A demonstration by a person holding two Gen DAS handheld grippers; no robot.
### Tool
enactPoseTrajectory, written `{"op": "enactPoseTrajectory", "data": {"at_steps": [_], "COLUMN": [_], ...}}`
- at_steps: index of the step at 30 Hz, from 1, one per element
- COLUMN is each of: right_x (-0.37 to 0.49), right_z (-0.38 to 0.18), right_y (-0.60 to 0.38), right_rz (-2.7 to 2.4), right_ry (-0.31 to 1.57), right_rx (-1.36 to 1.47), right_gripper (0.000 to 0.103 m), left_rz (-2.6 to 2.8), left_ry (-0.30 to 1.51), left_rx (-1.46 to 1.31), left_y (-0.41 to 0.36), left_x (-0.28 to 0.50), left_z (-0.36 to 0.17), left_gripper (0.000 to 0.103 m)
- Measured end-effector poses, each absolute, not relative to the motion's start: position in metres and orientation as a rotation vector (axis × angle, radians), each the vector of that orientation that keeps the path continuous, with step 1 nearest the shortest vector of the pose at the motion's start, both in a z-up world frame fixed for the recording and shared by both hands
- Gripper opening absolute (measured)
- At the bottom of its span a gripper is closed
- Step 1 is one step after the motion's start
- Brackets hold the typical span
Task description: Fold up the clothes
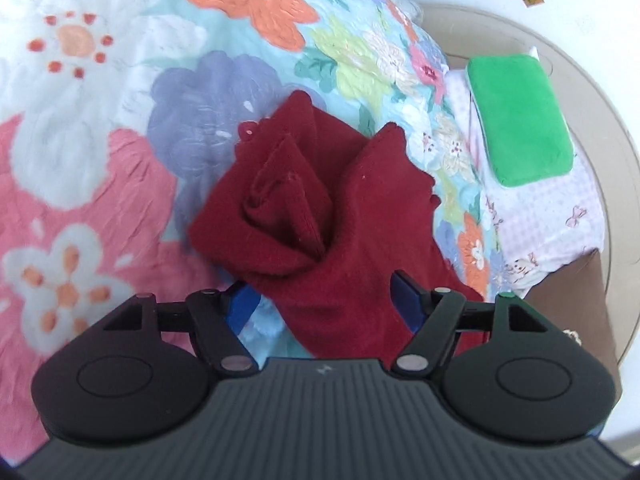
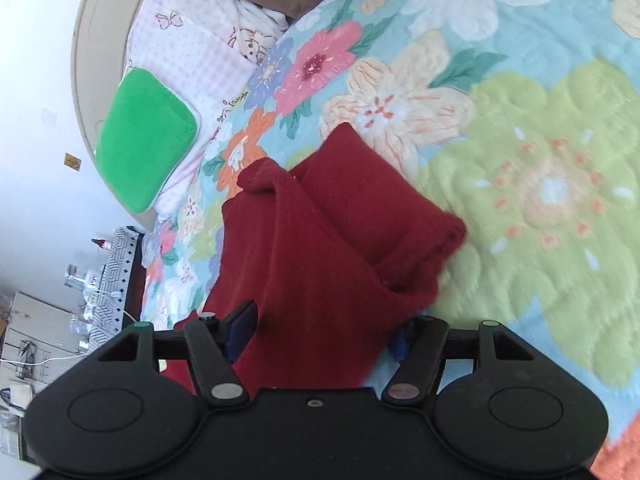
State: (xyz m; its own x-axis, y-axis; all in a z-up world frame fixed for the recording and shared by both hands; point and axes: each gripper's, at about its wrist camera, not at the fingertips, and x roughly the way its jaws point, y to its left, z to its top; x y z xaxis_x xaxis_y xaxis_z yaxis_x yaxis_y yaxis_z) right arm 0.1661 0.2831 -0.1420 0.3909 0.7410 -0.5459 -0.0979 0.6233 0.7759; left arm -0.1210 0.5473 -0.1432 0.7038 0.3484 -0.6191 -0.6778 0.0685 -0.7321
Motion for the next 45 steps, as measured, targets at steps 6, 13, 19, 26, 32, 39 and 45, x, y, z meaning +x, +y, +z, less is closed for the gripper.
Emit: {"op": "enactPoseTrajectory", "data": {"at_steps": [6,13,19,26,32,39,45], "right_x": [0.169,0.145,0.126,0.094,0.072,0.004,-0.002], "right_z": [-0.136,-0.099,-0.065,-0.060,-0.053,-0.066,-0.080], "right_y": [0.287,0.288,0.251,0.173,0.114,0.026,0.017], "right_rz": [0.593,0.645,0.645,0.629,0.603,0.563,0.546], "right_ry": [0.960,0.812,0.746,0.749,0.773,0.775,0.790], "right_rx": [0.624,0.387,0.323,0.360,0.338,0.432,0.403], "right_gripper": [0.030,0.021,0.020,0.020,0.020,0.021,0.021], "left_rz": [0.747,0.734,0.668,0.573,0.476,0.422,0.449], "left_ry": [0.385,0.458,0.575,0.689,0.728,0.859,0.855], "left_rx": [-1.072,-0.757,-0.697,-0.608,-0.527,-0.400,-0.423], "left_y": [0.553,0.529,0.496,0.432,0.375,0.316,0.305], "left_x": [-0.096,-0.084,-0.087,-0.099,-0.111,-0.117,-0.136], "left_z": [-0.135,-0.098,-0.090,-0.079,-0.070,-0.076,-0.058], "left_gripper": [0.039,0.021,0.021,0.021,0.021,0.023,0.025]}}
